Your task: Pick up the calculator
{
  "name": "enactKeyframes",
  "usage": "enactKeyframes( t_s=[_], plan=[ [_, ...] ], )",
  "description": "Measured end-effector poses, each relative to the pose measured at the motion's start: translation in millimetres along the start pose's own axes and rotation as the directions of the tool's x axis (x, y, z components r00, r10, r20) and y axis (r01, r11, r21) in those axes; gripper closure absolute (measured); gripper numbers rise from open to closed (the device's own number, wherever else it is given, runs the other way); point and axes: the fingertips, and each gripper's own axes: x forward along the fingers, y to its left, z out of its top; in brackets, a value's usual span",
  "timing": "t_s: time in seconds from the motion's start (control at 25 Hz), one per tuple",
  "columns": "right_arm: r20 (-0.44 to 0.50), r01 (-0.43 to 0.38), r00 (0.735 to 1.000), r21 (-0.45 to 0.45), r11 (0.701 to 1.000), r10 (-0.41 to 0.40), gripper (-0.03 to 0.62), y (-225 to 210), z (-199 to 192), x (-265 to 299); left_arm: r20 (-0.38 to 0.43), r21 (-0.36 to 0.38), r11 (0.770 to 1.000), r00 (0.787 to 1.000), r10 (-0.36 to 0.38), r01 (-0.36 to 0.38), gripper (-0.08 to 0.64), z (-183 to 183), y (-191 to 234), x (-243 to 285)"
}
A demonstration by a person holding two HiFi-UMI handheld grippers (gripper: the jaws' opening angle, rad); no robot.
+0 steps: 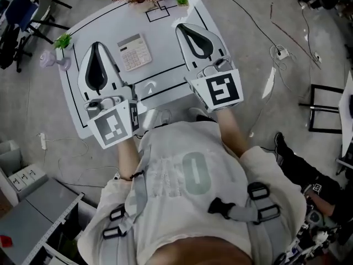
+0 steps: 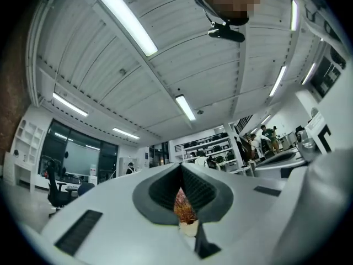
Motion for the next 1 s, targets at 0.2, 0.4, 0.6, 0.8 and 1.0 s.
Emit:
enactKeyframes(
  t_s=[0.2,0.4,0.6,0.8,1.0],
  plan=[
    [-0.006,0.054,0.999,0.009,0.999,-0.054,0.584,-4.2,0.9,-4.8,-0.020,-0.009,0.999,0.999,-0.036,0.035,0.540,-8.2,1.3,6.7],
    [0.007,0.036,0.999,0.012,0.999,-0.036,0.584,4.2,4.1,0.5,-0.010,-0.010,1.000,1.000,-0.020,0.019,0.540,-5.6,12.6,6.1],
    [0.024,0.015,1.000,0.014,1.000,-0.015,0.584,10.3,7.6,1.9,-0.012,-0.010,1.000,1.000,-0.002,0.001,0.540,-2.8,13.9,-2.5],
    [0.018,-0.016,1.000,0.041,0.999,0.016,0.584,12.3,11.0,1.5,-0.017,-0.007,0.999,0.999,0.046,-0.046,0.540,3.3,20.3,-14.1],
    [-0.003,-0.174,0.984,0.154,0.973,0.176,0.311,24.5,10.2,23.1,-0.033,0.013,0.998,0.997,0.068,-0.068,0.540,-3.8,34.5,-15.4]
  ],
)
